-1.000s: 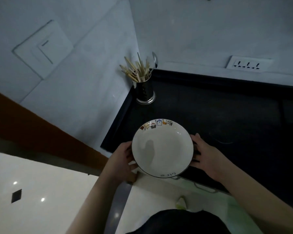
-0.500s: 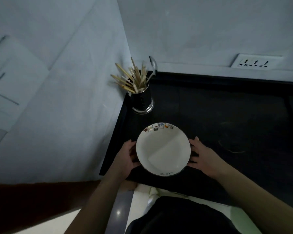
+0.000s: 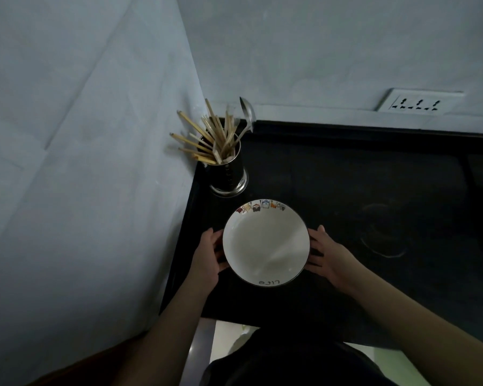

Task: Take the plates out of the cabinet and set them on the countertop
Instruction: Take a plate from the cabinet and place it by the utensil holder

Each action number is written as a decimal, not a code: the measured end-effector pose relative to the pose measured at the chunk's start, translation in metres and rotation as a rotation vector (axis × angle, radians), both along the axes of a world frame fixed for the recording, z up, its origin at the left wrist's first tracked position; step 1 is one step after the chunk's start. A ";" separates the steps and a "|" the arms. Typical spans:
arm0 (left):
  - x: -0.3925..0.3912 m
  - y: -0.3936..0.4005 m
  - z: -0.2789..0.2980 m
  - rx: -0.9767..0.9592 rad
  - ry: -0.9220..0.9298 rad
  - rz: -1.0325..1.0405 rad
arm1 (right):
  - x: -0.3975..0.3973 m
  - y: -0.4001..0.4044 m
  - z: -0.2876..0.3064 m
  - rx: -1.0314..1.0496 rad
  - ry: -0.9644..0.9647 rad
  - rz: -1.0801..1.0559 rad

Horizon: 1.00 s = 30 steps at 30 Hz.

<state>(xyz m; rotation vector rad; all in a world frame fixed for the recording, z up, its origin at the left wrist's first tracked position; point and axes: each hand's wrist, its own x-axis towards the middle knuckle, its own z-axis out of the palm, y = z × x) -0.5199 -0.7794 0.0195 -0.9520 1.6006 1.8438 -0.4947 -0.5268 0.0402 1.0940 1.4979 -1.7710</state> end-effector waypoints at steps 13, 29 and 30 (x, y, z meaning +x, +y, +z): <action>-0.015 0.001 -0.004 -0.015 -0.011 -0.097 | -0.003 0.003 -0.006 -0.031 -0.056 -0.096; -0.022 -0.011 -0.003 -0.038 0.075 0.016 | -0.004 0.003 -0.001 -0.030 -0.047 -0.238; -0.021 -0.011 -0.002 -0.043 0.089 0.014 | -0.003 0.005 -0.001 -0.027 -0.041 -0.252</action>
